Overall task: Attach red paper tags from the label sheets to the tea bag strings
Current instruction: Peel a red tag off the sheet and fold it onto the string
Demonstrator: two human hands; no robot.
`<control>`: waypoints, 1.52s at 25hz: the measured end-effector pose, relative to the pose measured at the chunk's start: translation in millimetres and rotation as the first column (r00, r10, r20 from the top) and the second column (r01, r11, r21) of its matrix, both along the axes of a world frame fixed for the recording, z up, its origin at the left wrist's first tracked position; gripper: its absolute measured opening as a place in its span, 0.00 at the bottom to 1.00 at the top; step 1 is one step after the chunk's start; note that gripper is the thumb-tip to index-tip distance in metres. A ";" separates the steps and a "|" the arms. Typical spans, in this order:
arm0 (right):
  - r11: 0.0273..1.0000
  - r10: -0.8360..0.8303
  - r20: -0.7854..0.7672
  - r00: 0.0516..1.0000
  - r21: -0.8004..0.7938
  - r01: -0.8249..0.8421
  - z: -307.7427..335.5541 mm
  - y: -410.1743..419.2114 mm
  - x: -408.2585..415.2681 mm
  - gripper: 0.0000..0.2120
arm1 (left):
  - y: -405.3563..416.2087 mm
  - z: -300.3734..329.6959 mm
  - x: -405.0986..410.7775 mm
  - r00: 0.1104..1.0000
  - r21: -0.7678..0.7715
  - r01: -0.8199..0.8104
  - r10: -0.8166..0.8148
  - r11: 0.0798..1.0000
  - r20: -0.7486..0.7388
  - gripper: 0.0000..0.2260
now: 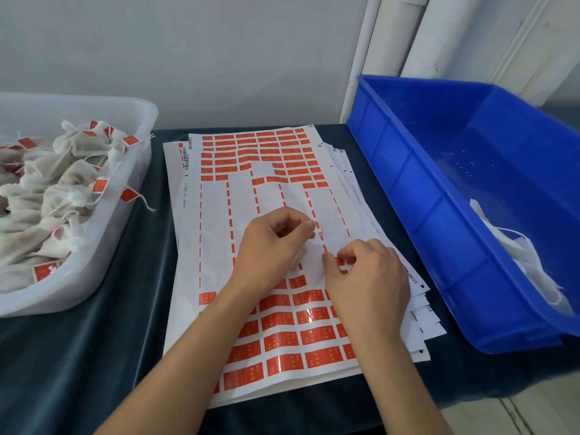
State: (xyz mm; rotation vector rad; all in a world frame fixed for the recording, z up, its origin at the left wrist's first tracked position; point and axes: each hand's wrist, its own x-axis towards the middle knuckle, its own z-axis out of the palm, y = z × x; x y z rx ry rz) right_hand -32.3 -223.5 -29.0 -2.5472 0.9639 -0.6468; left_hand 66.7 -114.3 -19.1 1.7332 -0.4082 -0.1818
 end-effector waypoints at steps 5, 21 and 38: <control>1.000 0.007 -0.004 1.000 -0.021 -0.007 -0.7 2.6 -1.8 0.15 | -0.2 0.6 -0.3 1.000 0.010 -0.001 0.001 1.000 -0.006 0.06; 0.997 -0.027 -0.138 0.990 0.071 0.037 20.7 -50.7 -15.5 0.25 | -1.9 -7.1 -5.6 0.989 0.252 0.021 -0.057 0.967 0.135 0.02; 0.992 0.002 -0.253 0.967 0.124 0.030 17.1 -47.3 -2.7 0.26 | -1.7 -5.5 -7.0 0.987 0.272 0.038 -0.078 0.962 0.138 0.03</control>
